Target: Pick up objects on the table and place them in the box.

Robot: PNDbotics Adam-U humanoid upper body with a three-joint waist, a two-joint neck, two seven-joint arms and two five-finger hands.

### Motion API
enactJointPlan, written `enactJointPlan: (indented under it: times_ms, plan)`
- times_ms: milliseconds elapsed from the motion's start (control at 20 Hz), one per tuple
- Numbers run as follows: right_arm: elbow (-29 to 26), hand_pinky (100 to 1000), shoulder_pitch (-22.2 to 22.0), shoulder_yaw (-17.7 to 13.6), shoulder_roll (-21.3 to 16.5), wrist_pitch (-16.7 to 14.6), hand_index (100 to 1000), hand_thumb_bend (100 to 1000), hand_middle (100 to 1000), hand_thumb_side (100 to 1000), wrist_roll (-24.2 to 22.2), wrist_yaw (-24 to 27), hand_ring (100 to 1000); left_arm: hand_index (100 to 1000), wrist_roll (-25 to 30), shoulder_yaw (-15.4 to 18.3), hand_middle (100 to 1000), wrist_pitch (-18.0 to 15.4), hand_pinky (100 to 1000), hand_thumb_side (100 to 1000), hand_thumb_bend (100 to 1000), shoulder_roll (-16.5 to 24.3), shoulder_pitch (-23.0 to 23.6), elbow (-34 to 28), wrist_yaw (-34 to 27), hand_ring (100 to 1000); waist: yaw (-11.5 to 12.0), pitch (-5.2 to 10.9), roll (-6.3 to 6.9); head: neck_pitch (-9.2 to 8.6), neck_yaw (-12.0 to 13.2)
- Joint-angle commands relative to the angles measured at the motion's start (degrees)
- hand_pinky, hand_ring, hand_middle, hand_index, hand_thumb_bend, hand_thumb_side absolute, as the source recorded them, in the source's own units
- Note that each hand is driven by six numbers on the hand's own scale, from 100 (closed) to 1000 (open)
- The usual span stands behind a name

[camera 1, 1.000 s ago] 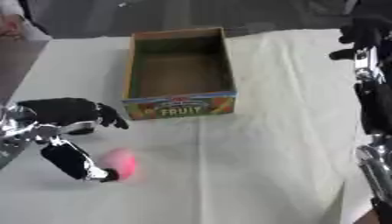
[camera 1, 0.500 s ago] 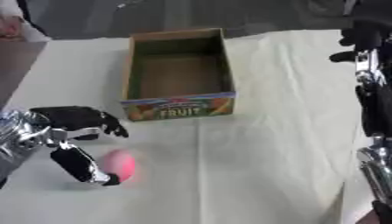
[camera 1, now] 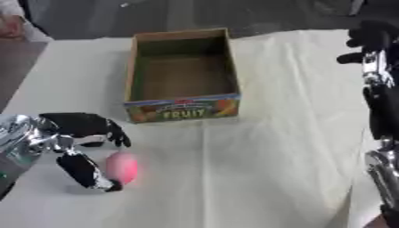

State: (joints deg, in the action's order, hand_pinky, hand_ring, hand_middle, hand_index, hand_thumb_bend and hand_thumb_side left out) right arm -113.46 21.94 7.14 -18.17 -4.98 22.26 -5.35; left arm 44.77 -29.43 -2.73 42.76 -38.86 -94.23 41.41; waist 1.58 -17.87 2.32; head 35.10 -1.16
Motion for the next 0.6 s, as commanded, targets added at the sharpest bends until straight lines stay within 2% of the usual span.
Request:
enactJointPlan:
  times_ms: [50, 600]
  plan:
    - [-1.13, 574, 0.66, -0.11, -0.69, -0.11, 733, 100, 538, 585, -0.1, 0.44, 780, 882, -0.87, 0.36, 703, -1.4, 735, 580, 510, 0.68, -0.78, 0.83, 1.49, 800, 0.03, 0.94, -0.1, -0.7, 0.11]
    - [-1.13, 575, 0.58, -0.22, -0.58, -0.16, 733, 100, 538, 586, -0.05, 0.55, 781, 847, -1.2, -0.06, 657, -3.1, 720, 496, 485, 0.22, -0.45, 2.4, 2.63, 776, -0.06, 0.92, -0.19, -0.89, 0.13]
